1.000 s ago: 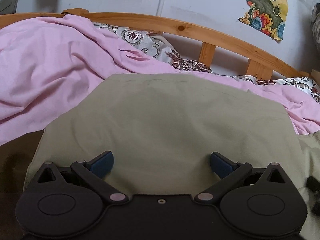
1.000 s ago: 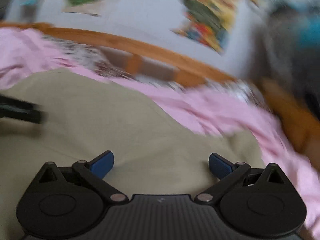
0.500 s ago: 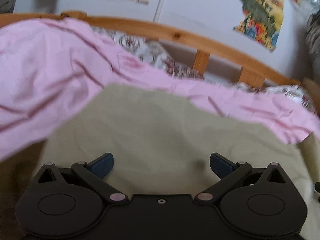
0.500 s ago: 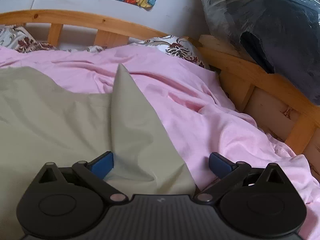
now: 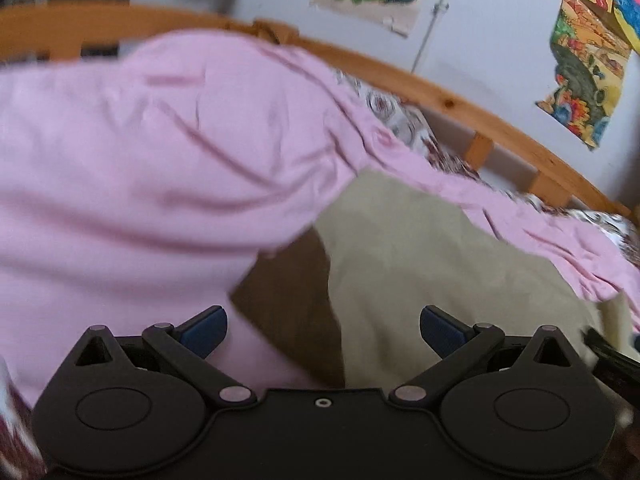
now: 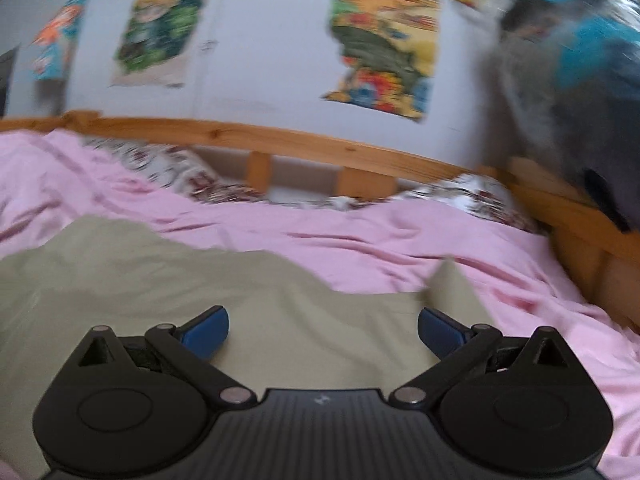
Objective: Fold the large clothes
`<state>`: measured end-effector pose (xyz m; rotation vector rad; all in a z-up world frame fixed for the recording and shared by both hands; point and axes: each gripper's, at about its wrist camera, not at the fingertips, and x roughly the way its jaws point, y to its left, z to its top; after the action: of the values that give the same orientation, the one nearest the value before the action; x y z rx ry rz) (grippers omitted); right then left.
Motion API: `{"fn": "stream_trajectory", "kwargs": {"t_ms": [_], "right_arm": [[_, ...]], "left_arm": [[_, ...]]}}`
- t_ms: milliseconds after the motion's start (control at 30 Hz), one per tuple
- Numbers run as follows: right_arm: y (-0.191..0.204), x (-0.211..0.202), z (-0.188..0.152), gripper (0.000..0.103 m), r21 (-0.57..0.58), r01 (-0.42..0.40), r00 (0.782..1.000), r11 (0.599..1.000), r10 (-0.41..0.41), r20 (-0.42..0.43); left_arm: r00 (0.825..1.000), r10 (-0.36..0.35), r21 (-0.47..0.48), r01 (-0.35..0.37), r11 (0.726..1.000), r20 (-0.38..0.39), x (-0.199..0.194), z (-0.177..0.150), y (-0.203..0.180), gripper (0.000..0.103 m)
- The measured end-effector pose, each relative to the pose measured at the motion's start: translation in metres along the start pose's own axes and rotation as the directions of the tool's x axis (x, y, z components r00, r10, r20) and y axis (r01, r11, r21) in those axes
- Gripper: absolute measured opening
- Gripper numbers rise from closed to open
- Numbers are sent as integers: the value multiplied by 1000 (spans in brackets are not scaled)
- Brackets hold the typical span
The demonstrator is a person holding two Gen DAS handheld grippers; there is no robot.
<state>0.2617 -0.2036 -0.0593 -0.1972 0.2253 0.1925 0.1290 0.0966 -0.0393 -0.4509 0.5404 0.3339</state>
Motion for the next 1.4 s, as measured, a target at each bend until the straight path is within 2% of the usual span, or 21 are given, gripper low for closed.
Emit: {"fn": "stream_trajectory", "kwargs": {"t_ms": [100,200,300,400,533,567,733,767,833,1000,1200,1267,1333,1400], "right_arm": [[15,5,-7,103,-24,-8,1000,1000,8,-2],[16,11,-13,103,-8,-6,1000,1000,6,5],[13,15,-20,103,22,-20,1000,1000,20,-16],[13,19,-22,103,26,-19,999,999,20,-36],[14,22,-25,103,24,-15,998,1000,16,-64],[16,23,-25,103,19,-9,998,1000,10,-68],[31,30,-27,103,-55,28,994,998,-34,-106],[32,30,-28,103,-61,30,994,998,-37,-108],[32,30,-28,103,-57,26,993,998,-32,-112],[32,29,-27,103,-56,26,994,998,-32,-106],[31,30,-26,103,-51,24,994,998,-29,-103],[31,29,-26,103,-52,25,994,998,-30,-102],[32,29,-25,103,-53,29,995,998,-34,-98],[31,27,-24,103,-46,35,994,998,-39,-97]], "left_arm": [[996,-56,-10,55,998,-62,8,-5,5,102],[990,-111,-73,104,992,-92,21,-7,6,102],[981,-127,-107,112,988,-145,41,-16,5,102],[985,-138,-110,126,986,-106,50,-19,2,102],[986,-148,-164,134,977,-78,58,-18,2,99],[988,-139,-183,125,975,-66,58,-18,2,97],[996,-67,-185,56,981,-54,54,-16,3,67],[997,-62,-186,52,981,-52,54,-15,4,64],[997,-55,-207,44,977,-50,53,-13,8,51],[998,-53,-224,44,974,-35,50,-12,13,33],[996,-86,-177,85,981,-2,46,-11,7,11],[994,-111,-165,112,980,16,41,-6,4,8],[985,-162,-144,169,975,58,32,2,-2,6],[968,-230,-82,239,968,104,20,11,-15,5]]}}
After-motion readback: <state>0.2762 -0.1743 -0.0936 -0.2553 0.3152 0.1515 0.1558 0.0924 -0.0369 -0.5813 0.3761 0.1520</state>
